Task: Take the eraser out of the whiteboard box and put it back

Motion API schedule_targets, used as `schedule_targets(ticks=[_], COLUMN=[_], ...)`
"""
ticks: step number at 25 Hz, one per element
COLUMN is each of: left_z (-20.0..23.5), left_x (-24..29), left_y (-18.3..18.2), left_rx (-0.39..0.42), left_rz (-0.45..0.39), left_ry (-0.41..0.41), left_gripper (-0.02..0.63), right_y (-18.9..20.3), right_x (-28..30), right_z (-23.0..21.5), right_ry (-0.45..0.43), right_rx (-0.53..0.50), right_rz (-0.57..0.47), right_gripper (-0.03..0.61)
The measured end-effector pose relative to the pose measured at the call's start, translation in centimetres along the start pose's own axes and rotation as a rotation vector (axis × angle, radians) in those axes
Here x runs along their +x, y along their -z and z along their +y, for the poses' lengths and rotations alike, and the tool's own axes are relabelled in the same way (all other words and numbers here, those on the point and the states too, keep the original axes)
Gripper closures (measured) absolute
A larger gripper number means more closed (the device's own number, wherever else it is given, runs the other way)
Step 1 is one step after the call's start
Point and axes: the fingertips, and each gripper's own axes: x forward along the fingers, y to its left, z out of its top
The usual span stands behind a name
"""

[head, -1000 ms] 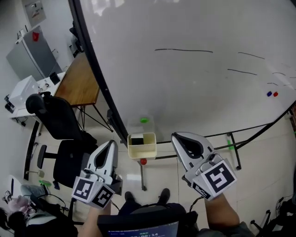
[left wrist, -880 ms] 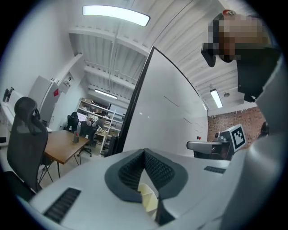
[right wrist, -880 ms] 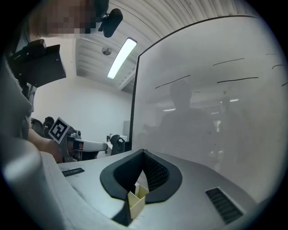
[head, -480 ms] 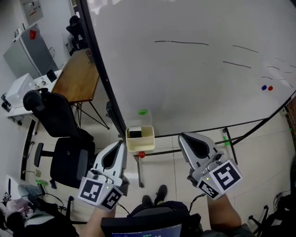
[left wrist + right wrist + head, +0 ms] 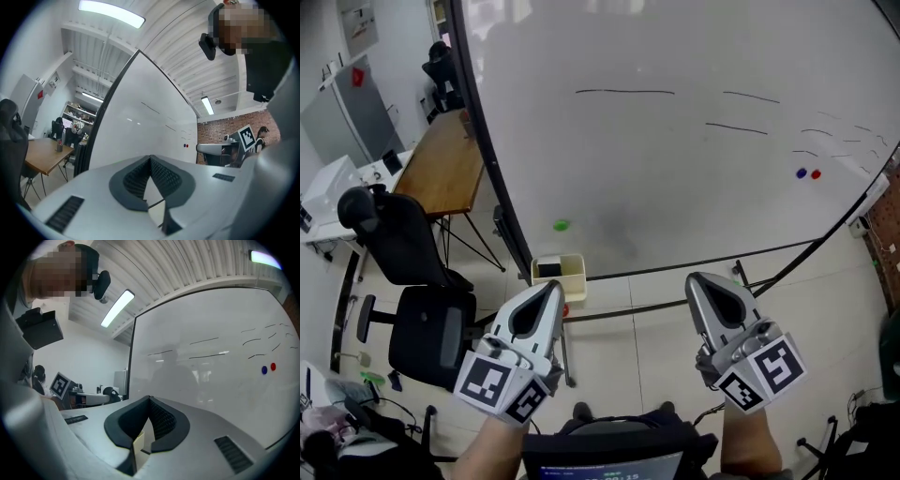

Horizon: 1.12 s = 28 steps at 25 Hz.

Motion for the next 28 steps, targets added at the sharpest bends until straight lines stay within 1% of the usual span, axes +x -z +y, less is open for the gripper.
schedule_targets(ticks=[3, 4, 9, 12, 15, 19, 22, 28], left_z=[-3.8, -5.3, -12.5, -16.7, -19.7, -21.0, -20.3, -18.6], left_x=[1.8, 2.3, 5.5, 7.4, 8.7, 9.5, 9.0, 7.9], left_y=[-0.3, 0.0, 1.4, 1.8, 2.4, 2.9, 2.4, 1.9], left_rx=[0.052, 0.057, 0.032, 0.04, 0.043, 0.047, 0.068, 0.079], left_rz=[-0.01, -0.012, -0.021, -0.026, -0.028, -0.021, -0.017, -0.013], left_ry=[0.008, 0.007, -0.051, -0.062, -0.06, -0.037, -0.027, -0.013], left_gripper=[0.591, 0.591, 0.591, 0.59, 0.589, 0.589, 0.59, 0.591], right_y=[-0.8, -0.9, -1.3, -0.8, -0.3, -0.7, -0.7, -0.8], right_x=[-3.3, -4.7, -11.4, -14.3, -16.4, -17.5, -17.2, -16.2], right_z=[-2.8, -3.9, -10.2, -13.8, -16.4, -17.7, -16.8, -15.2], right_ry=[0.002, 0.005, -0.017, -0.027, -0.017, 0.019, 0.034, 0.058], right_rx=[-0.003, -0.006, -0.017, -0.008, 0.017, 0.029, 0.043, 0.041], right_rz=[-0.039, -0.045, -0.06, -0.049, -0.04, -0.051, -0.061, -0.066], right_gripper=[0.569, 0.569, 0.569, 0.571, 0.571, 0.57, 0.57, 0.569])
